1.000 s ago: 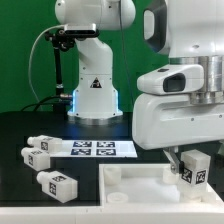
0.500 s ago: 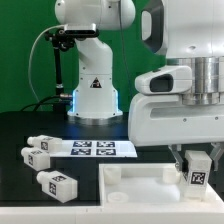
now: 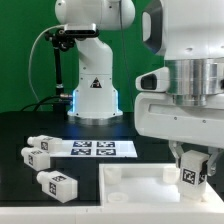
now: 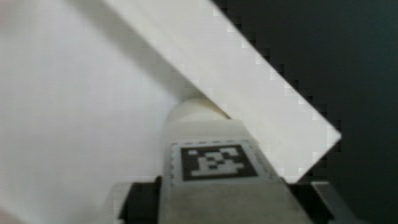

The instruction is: Assemble one leg

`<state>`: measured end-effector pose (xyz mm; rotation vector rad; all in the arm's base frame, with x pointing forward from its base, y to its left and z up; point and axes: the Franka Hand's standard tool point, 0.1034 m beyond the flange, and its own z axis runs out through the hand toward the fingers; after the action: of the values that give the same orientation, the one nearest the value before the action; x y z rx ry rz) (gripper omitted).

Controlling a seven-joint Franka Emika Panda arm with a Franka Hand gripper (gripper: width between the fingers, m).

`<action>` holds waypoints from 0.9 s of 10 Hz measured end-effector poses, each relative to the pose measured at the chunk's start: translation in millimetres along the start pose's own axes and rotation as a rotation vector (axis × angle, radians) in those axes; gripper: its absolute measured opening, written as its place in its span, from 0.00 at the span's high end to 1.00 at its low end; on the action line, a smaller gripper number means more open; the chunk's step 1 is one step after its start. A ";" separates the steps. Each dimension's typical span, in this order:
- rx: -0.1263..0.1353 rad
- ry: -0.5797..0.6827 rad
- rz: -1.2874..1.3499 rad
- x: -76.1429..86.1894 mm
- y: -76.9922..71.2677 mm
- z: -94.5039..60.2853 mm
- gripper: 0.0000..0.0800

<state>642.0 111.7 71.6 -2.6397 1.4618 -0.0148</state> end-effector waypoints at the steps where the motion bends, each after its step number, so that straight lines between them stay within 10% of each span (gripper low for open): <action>1: 0.006 -0.008 0.066 0.4 0.3 0.1 0.63; 3: 0.005 -0.009 0.028 -0.9 0.4 0.7 0.63; 5: -0.023 -0.013 -0.235 -1.4 4.9 1.9 0.26; 9: -0.050 -0.037 -0.770 0.8 8.7 -1.3 0.19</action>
Offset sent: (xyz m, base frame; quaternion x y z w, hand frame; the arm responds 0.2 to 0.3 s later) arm 0.0000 0.0000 0.0000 0.0000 0.0000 0.0000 1.0000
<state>635.0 106.4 71.9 -3.0336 0.3644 -0.0006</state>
